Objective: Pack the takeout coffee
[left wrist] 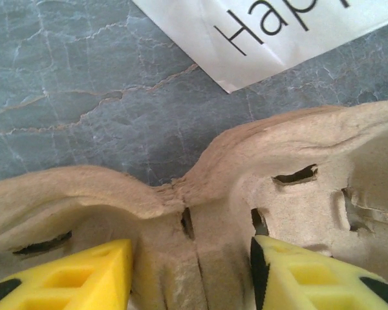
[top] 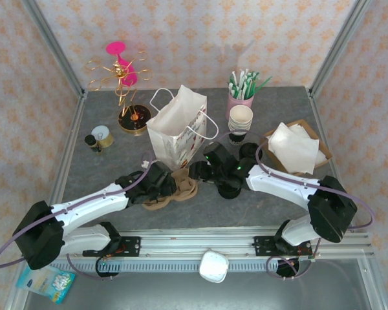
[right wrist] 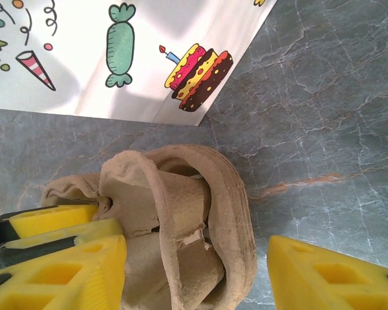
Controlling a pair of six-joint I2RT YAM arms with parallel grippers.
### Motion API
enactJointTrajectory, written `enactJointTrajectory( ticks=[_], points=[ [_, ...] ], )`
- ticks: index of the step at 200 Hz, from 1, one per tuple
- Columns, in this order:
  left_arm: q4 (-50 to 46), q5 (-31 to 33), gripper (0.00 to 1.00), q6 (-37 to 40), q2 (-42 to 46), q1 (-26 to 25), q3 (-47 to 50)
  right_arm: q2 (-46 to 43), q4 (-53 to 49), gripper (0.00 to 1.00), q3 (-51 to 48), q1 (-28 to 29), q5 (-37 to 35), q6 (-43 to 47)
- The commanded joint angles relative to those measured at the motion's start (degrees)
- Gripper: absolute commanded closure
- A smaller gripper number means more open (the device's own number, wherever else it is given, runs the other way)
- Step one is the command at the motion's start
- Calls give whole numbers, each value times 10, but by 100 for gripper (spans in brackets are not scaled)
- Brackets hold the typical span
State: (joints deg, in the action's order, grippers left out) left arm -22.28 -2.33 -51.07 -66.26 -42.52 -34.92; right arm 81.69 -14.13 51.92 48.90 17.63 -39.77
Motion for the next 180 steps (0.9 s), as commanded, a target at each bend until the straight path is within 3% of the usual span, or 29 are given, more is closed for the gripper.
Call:
enactJointTrajectory(
  ticks=[1, 21, 37, 74, 148, 180],
  points=[
    [-6, 19, 55, 5, -3, -3, -13, -3, 13, 41, -11, -3, 0, 0],
    [-16, 27, 57, 9, -7, -3, -16, -4, 17, 41, -13, -3, 1, -1],
    [-15, 22, 50, 12, -15, -3, -21, -4, 16, 41, -10, -3, 0, 1],
    [-12, 19, 49, 13, -27, -4, -26, 3, 17, 41, -6, -3, 4, 3],
    [-37, 34, 64, 18, 5, -3, -34, 6, 12, 42, -8, -4, -1, 3],
    [-53, 41, 65, 17, 34, 0, -29, 11, 13, 41, -4, -6, 2, 0]
  ],
)
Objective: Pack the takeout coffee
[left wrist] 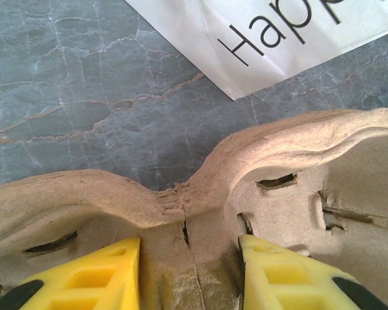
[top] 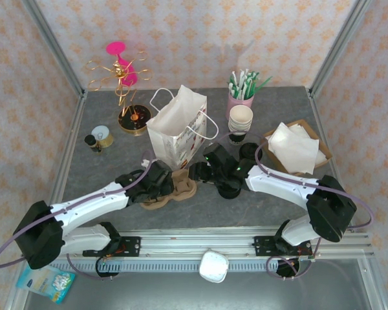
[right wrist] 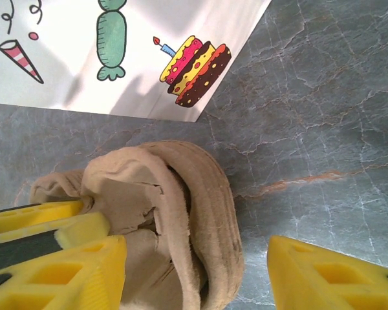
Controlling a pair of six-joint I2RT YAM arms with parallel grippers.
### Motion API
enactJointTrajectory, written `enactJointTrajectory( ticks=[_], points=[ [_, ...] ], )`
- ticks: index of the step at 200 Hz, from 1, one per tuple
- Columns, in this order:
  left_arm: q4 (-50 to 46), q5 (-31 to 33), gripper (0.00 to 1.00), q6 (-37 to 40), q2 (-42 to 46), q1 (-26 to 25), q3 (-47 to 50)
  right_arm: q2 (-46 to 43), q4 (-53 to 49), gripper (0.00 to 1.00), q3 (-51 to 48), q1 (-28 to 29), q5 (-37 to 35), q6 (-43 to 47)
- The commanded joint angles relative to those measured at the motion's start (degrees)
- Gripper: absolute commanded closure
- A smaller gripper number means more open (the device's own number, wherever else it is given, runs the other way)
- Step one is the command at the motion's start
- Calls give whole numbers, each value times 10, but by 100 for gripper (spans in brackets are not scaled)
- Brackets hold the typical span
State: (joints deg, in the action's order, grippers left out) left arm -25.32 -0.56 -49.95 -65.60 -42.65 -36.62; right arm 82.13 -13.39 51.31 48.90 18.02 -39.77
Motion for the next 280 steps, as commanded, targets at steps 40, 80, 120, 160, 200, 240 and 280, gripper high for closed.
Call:
enactJointTrajectory(
  ticks=[40, 80, 120, 160, 200, 240, 280],
  points=[
    [-36, 21, 67, 4, 54, 15, 5, 5, 15, 41, 4, -11, 10, -4],
    [-35, 5, 68, -3, 98, 37, 32, 21, 10, 44, 9, -13, 20, 6],
    [-17, -17, 69, -10, 126, 54, 55, 32, 66, 48, -8, -12, 101, -6],
    [-8, -29, 71, -18, 142, 68, 70, 42, 88, 49, -28, -10, 120, -26],
    [-12, -34, 72, -19, 153, 82, 82, 36, 105, 50, -38, -11, 117, -42],
    [-9, -37, 74, -22, 155, 89, 82, 64, 114, 50, -30, -5, 133, -38],
    [-12, -37, 76, -28, 165, 96, 88, 72, 148, 50, -40, -5, 150, -54]
  ],
)
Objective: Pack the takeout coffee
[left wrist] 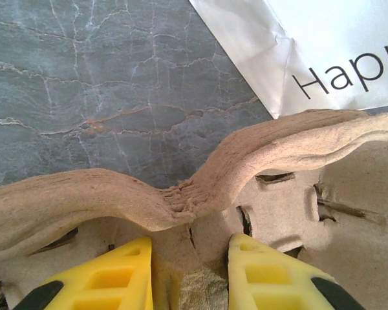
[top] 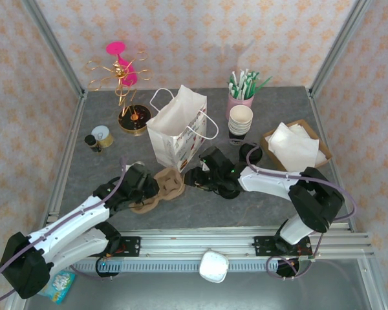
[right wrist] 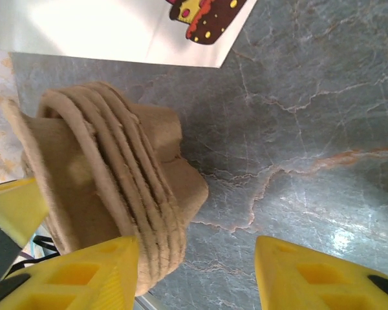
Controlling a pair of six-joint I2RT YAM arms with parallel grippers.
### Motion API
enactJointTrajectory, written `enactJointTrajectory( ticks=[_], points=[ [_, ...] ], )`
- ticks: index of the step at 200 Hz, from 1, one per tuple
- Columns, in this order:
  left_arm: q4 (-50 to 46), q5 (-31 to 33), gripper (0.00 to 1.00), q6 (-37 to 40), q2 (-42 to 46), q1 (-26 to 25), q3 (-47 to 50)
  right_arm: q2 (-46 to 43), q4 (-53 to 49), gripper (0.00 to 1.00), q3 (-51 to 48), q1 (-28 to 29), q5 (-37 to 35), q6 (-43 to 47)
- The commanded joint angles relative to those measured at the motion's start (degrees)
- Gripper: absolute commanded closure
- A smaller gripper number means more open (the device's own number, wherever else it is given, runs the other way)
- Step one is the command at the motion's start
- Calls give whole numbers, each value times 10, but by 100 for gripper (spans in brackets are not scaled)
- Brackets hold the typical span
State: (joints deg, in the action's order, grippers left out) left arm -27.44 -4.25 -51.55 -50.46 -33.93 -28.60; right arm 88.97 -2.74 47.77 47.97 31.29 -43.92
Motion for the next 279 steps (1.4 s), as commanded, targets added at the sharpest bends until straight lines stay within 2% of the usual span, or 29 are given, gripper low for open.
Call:
enactJointTrajectory(
  ticks=[1, 30, 68, 76, 87, 94, 140, 190, 212, 251, 279],
  points=[
    [9, 0, 77, -12, 13, 9, 7, 4, 43, 50, -5, 5, 18, -12],
    [20, -10, 77, -15, 12, 9, 15, 14, 73, 51, -11, 7, 45, -17],
    [25, -9, 76, -11, -2, 10, 14, 30, 68, 51, -13, 9, 40, -13],
    [27, -12, 72, -10, -5, 10, 14, 30, 84, 50, -17, 10, 44, -19],
    [30, -17, 61, -8, -11, 10, 14, 35, 83, 50, -11, 11, 47, -18],
    [31, -20, 60, -7, -15, 10, 13, 39, 78, 50, -5, 11, 48, -12],
    [9, -3, 60, 13, -49, 10, 7, 19, 102, 48, -10, 16, 60, -13],
    [24, -9, 65, 26, -75, 10, -2, 11, 127, 45, -22, 19, 72, -13],
    [30, -27, 54, 29, -89, 9, -3, 18, 128, 46, -23, 19, 71, -13],
    [41, -30, 53, 27, -88, 3, 1, 16, 119, 46, -24, 19, 62, -9],
    [59, -34, 57, 30, -100, -1, 0, 12, 119, 46, -27, 20, 60, -9]
  ],
)
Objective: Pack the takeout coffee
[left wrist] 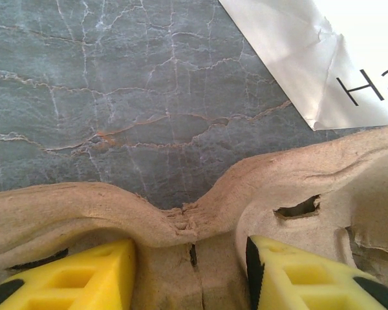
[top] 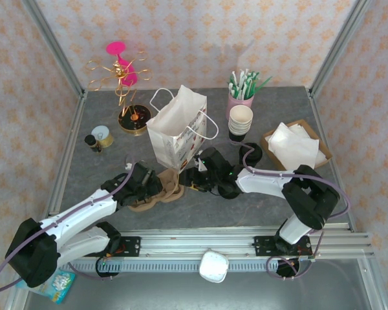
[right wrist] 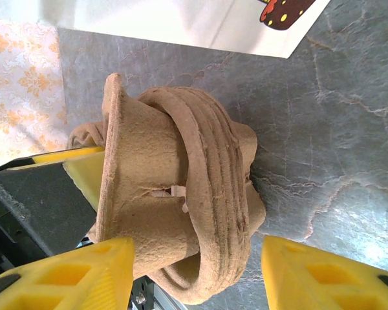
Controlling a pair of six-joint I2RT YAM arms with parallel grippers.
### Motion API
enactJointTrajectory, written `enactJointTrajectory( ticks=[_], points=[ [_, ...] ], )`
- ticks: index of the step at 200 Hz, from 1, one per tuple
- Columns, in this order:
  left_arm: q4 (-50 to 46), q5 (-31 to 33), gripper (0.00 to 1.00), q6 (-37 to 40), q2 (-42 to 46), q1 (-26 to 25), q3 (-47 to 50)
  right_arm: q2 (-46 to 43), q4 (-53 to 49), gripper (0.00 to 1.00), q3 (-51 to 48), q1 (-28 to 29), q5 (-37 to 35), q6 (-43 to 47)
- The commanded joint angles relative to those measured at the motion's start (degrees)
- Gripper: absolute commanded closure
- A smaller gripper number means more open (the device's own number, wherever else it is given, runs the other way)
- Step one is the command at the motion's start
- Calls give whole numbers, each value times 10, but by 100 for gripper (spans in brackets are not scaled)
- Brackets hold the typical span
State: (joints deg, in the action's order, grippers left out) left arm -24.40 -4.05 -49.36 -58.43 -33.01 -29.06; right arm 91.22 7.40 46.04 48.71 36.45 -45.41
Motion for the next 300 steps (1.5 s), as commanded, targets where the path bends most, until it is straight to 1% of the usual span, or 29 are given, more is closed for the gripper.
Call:
enactJointTrajectory(
  ticks=[1, 17, 31, 58, 97, 114, 152, 175, 203, 211, 215, 220, 225, 243, 255, 280, 300],
  points=[
    [29, -37, 57, 8, -20, -11, 5, -10, 18, 46, -10, 12, 8, 6],
    [14, -27, 62, 14, -34, -14, -6, -13, 13, 46, -11, 12, 3, 6],
    [1, -12, 63, 20, -37, -16, -12, -17, 5, 46, -11, 12, -6, 8],
    [2, -20, 66, 20, -29, -17, -18, -13, -9, 46, -12, 12, -18, 10],
    [-6, -18, 70, 4, 9, -15, -23, -16, -16, 45, -24, 11, -38, 0],
    [6, -29, 70, -3, 26, -14, -17, -14, -15, 45, -25, 11, -42, -4],
    [8, -41, 71, -9, 36, -11, -10, -7, 0, 43, -32, 11, -43, -13],
    [12, -47, 73, -14, 51, -2, -4, -12, -11, 42, -32, 10, -57, -13],
    [-3, -33, 74, -13, 51, 4, -3, -8, -11, 41, -36, 9, -53, -13],
    [-14, -26, 73, -9, 45, 4, -7, -6, -5, 41, -36, 9, -46, -12],
    [-19, -25, 70, -5, 42, 4, -11, -6, -1, 41, -36, 10, -42, -11],
    [-24, -24, 64, -1, 39, 4, -16, -7, 4, 41, -35, 12, -37, -10],
    [-31, -25, 61, 3, 37, 4, -22, -9, 7, 40, -34, 14, -34, -9],
    [-63, -16, 59, 17, 46, 3, -48, -15, 6, 40, -27, 18, -33, -7],
    [-88, 3, 58, 28, 60, -3, -65, -18, 19, 40, -30, 18, -26, -11],
    [-114, 35, 56, 46, 74, -38, -83, -19, 26, 40, -31, 18, -19, -17],
    [-92, 57, 55, 64, 81, -100, -81, -20, 31, 40, -31, 18, -19, -20]
  ],
)
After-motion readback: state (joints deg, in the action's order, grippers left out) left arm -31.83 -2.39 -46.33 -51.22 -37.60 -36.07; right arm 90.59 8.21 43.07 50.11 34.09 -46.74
